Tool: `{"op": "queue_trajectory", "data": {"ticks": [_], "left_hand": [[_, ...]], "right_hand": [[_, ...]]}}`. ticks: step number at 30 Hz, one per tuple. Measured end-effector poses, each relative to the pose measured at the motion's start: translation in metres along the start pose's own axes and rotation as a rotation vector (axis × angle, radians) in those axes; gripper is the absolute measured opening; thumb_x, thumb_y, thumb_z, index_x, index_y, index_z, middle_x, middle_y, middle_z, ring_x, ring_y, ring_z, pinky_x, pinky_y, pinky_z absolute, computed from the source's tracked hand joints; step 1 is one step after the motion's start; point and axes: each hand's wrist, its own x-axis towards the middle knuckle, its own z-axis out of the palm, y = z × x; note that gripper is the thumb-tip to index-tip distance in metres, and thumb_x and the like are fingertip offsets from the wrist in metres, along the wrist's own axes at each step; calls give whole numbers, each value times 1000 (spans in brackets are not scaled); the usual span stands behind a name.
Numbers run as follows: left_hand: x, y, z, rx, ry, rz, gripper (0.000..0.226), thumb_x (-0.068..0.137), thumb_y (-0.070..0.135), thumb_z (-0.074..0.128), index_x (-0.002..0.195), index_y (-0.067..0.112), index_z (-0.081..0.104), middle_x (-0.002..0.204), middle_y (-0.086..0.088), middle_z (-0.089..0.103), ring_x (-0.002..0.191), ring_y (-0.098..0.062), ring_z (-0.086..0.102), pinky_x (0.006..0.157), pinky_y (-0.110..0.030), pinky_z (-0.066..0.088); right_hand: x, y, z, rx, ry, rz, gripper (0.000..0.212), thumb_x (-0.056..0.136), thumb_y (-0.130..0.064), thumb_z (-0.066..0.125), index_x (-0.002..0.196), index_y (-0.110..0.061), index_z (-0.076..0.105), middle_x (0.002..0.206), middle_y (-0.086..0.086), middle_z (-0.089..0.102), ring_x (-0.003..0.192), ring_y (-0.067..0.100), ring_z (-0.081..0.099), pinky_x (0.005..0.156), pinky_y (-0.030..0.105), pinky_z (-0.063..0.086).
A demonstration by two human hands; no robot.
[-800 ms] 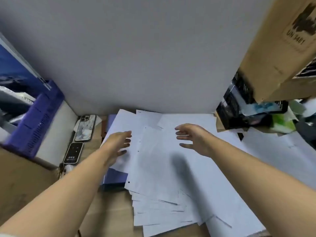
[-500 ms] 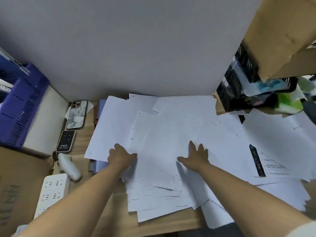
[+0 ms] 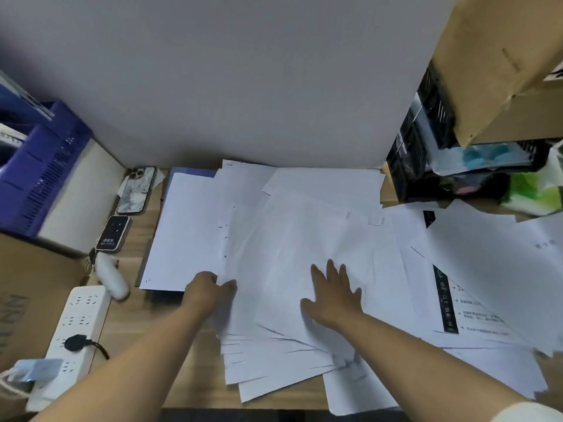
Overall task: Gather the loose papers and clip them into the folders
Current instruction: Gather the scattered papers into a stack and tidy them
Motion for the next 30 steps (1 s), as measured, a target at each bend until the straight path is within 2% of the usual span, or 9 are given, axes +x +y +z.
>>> {"op": "queue_trajectory", "data": {"ticks": [4,6,9,13,18,21,23,27,30], "left_hand": [[-16,2,13,-89,-64,16,40,93,35,71,75,14,42,70,1,46,59,-16,42,51,-28,31],[-25,2,18,-277,-147,-57,33,94,34,72,90,12,47,76,1,49,60,-14,46,46,-25,34],[-25,-7,27,-378,-134,-82,29,92,23,73,78,9,52,64,-1,50,52,-17,47,44,-20,34],[-26,-17,33,-518,-192,-100,22,89,27,76,105,15,69,90,-2,76,77,-22,74,70,-31,59],[-29,-18,44,-658,-365,-100,31,96,18,70,126,12,65,110,-10,79,98,-32,77,92,-47,60],[-32,-15,51,-617,-316,-88,24,97,14,65,121,14,67,105,-5,81,92,-27,79,79,-38,63],[-31,-14,52,-654,-306,-104,22,97,15,67,119,15,67,104,-5,81,92,-27,79,78,-38,63],[-29,-12,54,-719,-384,-120,40,95,17,72,134,12,62,116,-7,78,103,-30,76,96,-49,59],[-30,-7,53,-718,-375,-90,44,96,12,70,137,17,53,120,-7,76,103,-30,76,93,-49,60]], "right_hand": [[-5,-1,4,45,28,-256,66,97,-43,50,157,-37,24,171,-7,-3,157,23,-13,124,51,11],[-3,3,0,5,131,-205,65,97,-41,49,157,-36,24,171,-5,-5,156,26,-15,124,53,9],[2,16,-5,-59,50,-83,75,97,-45,48,160,-35,9,170,-1,-13,155,31,-18,122,59,8],[-1,23,-8,-155,5,-177,83,94,-52,52,160,-35,5,171,-2,-9,156,32,-13,120,54,20],[0,32,-6,181,94,-278,75,92,-39,64,157,-32,27,168,-7,15,156,18,10,120,39,24],[4,38,-7,638,288,-155,68,88,-17,70,148,-22,39,150,-2,30,140,11,36,104,22,31],[9,39,-10,868,372,-6,66,86,-10,71,143,-19,40,135,-3,30,130,13,45,98,25,39],[23,44,-12,863,380,300,67,81,-24,75,137,-14,41,132,6,35,119,30,54,97,39,49],[19,45,-16,810,278,304,56,85,-27,71,129,-9,42,126,7,47,105,26,54,85,32,45]]}}
